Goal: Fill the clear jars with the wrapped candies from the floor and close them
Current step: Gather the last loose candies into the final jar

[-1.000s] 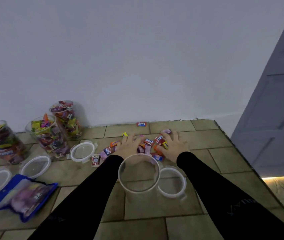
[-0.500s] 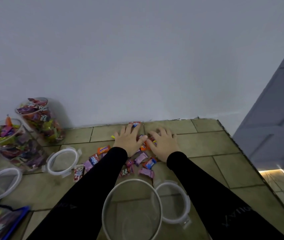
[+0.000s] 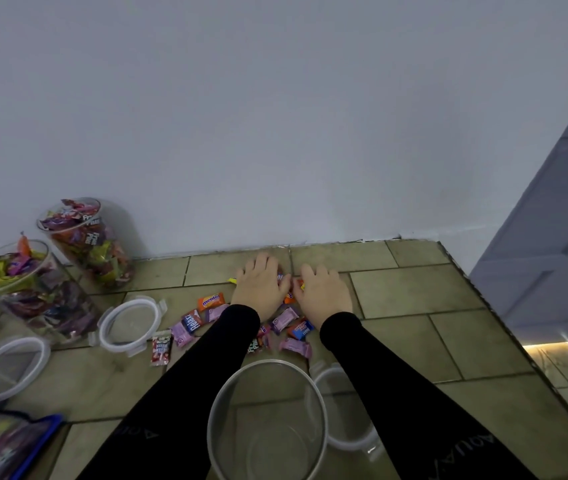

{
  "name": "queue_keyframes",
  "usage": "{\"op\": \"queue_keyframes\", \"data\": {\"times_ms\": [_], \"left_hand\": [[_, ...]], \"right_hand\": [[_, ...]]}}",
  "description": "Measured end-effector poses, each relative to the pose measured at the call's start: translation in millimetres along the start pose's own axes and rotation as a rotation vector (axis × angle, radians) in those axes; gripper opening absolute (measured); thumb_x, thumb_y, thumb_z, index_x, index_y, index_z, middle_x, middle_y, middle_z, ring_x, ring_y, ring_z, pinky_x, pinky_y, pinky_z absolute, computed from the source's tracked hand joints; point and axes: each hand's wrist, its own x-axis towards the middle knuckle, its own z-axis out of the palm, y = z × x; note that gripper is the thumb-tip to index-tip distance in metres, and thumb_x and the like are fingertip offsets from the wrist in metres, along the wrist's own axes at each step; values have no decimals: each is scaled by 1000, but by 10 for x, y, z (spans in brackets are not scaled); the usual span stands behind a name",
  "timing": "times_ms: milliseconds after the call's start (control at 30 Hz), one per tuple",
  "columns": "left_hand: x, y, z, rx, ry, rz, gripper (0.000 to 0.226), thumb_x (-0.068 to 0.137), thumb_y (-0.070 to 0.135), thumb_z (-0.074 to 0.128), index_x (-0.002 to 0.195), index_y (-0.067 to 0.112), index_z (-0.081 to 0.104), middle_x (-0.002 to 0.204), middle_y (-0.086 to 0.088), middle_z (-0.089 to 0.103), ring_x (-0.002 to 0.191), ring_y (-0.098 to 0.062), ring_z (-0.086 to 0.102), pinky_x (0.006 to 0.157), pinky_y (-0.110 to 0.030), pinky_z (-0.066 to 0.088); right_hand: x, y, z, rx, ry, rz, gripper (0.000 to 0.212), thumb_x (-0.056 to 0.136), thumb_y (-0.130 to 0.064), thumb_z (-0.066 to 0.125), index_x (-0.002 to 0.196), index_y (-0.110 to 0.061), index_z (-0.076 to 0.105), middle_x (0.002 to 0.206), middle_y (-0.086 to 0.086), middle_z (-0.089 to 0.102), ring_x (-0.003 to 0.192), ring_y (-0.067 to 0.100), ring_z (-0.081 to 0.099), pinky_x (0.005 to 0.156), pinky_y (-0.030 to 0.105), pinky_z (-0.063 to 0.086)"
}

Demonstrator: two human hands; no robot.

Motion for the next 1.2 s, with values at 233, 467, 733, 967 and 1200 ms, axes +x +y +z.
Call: {"op": "queue_keyframes", "data": {"times_ms": [233, 467, 733, 967, 1200], "left_hand": [[-109, -31, -109, -111, -62, 81, 25, 100, 27, 47, 106, 3, 52, 109, -16, 49, 97, -33, 51, 80, -39, 40], [-162, -28, -177, -141, -138, 22, 26, 100, 28, 47, 109, 5, 54, 112, -15, 52, 102, -32, 53, 87, -39, 40], [-299, -40, -289, -310, -80, -34, 22, 98, 23, 53, 114, 10, 59, 115, -10, 57, 105, -25, 55, 79, -27, 34], [-326, -28, -510, -598, 42, -145, 18, 93, 18, 61, 110, 12, 63, 106, 0, 63, 93, -15, 58, 81, -24, 41], [-414, -35, -715, -850, 182, -227, 11, 89, 22, 67, 100, 19, 64, 85, 6, 64, 78, -13, 60, 72, -22, 45]], "right_hand": [[-17, 4, 4, -110, 38, -37, 30, 98, -35, 48, 105, -6, 53, 104, 16, 63, 96, 32, 61, 69, 35, 44], [-18, 84, -120, 155, -149, 83, 36, 98, -47, 43, 108, -13, 50, 107, 10, 67, 106, 32, 57, 86, 41, 42], [-154, 67, -273, 489, -37, 145, 29, 96, -47, 45, 97, -18, 47, 85, -2, 70, 79, 22, 64, 71, 32, 46], [-218, -143, -478, 771, -20, 196, 28, 96, -44, 48, 99, -17, 50, 79, -5, 68, 76, 13, 63, 67, 29, 45], [-244, -265, -638, 1133, 129, 358, 22, 98, -34, 50, 95, -13, 50, 73, -6, 61, 64, 8, 53, 62, 19, 42]]}}
